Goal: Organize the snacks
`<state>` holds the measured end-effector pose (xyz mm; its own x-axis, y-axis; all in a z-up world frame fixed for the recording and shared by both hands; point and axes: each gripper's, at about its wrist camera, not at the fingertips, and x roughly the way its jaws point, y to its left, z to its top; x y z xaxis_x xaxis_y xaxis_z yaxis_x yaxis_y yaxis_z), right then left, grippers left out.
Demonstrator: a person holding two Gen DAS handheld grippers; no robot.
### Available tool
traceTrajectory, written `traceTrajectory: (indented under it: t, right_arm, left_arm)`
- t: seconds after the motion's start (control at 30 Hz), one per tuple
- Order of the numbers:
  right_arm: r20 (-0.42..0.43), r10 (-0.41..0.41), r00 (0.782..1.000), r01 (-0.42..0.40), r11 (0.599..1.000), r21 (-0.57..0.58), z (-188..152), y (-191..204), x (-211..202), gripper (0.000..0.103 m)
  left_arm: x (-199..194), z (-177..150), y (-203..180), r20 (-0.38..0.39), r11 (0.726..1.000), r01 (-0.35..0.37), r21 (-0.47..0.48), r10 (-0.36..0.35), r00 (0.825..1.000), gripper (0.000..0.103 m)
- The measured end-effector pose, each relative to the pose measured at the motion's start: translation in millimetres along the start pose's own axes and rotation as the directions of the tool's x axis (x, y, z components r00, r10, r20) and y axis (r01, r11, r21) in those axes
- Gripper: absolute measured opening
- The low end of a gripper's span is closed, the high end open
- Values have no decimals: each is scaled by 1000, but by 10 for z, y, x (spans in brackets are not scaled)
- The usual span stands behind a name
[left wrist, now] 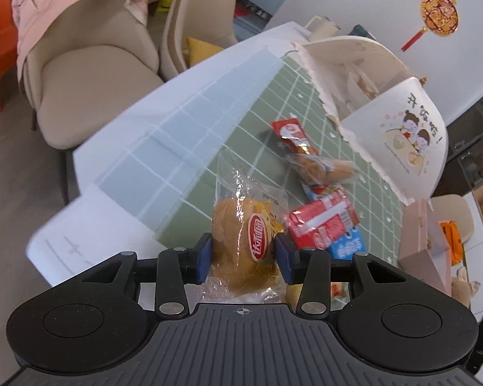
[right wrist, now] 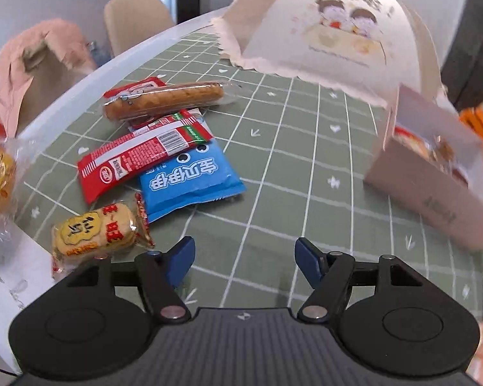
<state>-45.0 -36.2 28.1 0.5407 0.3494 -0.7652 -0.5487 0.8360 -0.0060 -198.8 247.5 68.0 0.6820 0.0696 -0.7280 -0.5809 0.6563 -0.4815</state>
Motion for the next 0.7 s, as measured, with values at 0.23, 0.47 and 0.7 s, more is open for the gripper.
traceTrajectory:
  t: [0.23,0.47,0.7]
  right_arm:
    - [28,119,993,-119,993,14,142,474,-20,69]
    - [-20,160,987,-161,980,-117,232,976,166,67]
    - [-13,-11,1000,10,997,-76,-59,241,-77,67]
  left_arm:
    - [24,141,102,-61,998,-29,49,32,998,46]
    - [122,370,-141,-88,979,-28,203,46,995,46]
    - [251,369,-362,-145,964,89,249,-54,988,46]
